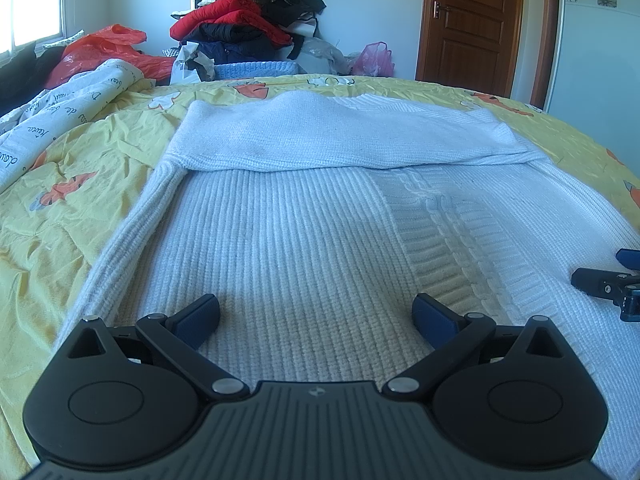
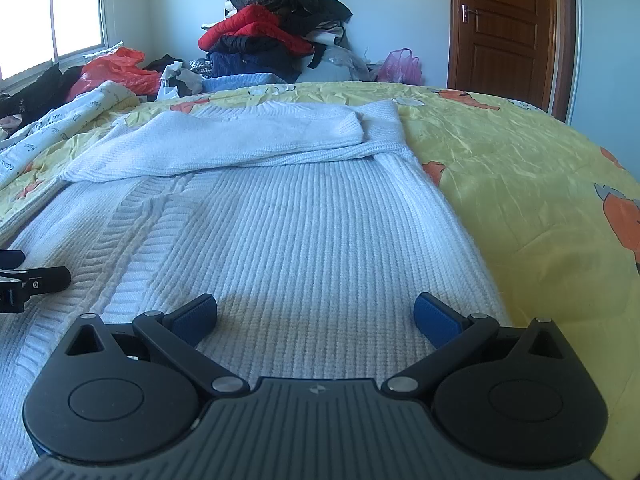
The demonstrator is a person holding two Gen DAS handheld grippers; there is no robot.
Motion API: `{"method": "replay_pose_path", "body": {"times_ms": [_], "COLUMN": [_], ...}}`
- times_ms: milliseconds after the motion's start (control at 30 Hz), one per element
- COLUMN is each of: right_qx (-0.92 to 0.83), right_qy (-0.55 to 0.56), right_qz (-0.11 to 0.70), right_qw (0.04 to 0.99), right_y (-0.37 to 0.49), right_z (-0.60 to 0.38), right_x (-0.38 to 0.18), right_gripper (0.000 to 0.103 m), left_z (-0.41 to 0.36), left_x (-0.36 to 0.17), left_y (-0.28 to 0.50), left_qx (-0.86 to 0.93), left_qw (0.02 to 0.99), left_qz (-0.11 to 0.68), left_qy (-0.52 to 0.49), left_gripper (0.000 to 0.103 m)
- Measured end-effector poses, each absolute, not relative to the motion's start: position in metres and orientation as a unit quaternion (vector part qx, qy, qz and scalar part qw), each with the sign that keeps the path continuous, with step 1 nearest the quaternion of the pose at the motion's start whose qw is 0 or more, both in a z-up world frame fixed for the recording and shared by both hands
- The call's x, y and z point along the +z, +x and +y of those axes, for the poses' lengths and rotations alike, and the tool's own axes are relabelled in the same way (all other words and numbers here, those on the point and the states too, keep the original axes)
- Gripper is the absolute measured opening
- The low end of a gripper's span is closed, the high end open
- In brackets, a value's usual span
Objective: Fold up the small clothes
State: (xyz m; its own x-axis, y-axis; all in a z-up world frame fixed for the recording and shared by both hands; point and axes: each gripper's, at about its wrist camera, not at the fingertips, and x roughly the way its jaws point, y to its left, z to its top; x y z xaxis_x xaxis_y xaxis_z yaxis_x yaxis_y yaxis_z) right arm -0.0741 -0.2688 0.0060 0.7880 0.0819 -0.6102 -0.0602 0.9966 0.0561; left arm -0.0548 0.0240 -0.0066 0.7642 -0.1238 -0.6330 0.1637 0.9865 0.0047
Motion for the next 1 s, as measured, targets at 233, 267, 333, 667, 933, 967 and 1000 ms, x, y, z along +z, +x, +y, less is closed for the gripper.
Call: {"method": "replay_pose_path", "body": {"times_ms": [233, 267, 333, 667, 933, 967, 1000], "right_qx": [0.038, 0.038, 0.037, 0.037, 0.033, 0.032, 0.032], "right_qy": [0.017, 0.016, 0.016, 0.017, 0.003, 0.0, -0.003], "right_qz": [0.323, 0.323, 0.323, 0.323, 0.327, 0.326, 0.324], "right_qw": [0.945, 0.945, 0.945, 0.945, 0.944, 0.945, 0.945], "right_y": [-0.074, -0.074, -0.074, -0.075, -0.083, -0.086, -0.089], "right_z": [-0.269, -0.269, -0.269, -0.27, -0.266, -0.265, -0.263], "right_x": [0.006, 0.006, 0.006, 0.006, 0.006, 0.005, 0.005], "right_gripper": [0.101, 0.101, 0.101, 0.101, 0.101, 0.101, 0.101], "left_z": [0.024, 0.024, 0.024, 0.025, 0.018, 0.018, 0.017], "left_x": [-0.006, -0.007, -0.007, -0.006, -0.005, -0.005, -0.005], "left_y": [-0.055, -0.055, -0.055, -0.055, -0.061, -0.06, -0.06], "left_qx": [-0.077, -0.077, -0.077, -0.076, -0.066, -0.065, -0.065], "left_qw": [0.939, 0.939, 0.939, 0.939, 0.939, 0.939, 0.939], "left_qz": [0.335, 0.335, 0.335, 0.335, 0.335, 0.335, 0.335], "left_qy": [0.03, 0.03, 0.03, 0.03, 0.039, 0.038, 0.039], "left_gripper": [0.103, 0.103, 0.103, 0.103, 0.103, 0.103, 0.103]}}
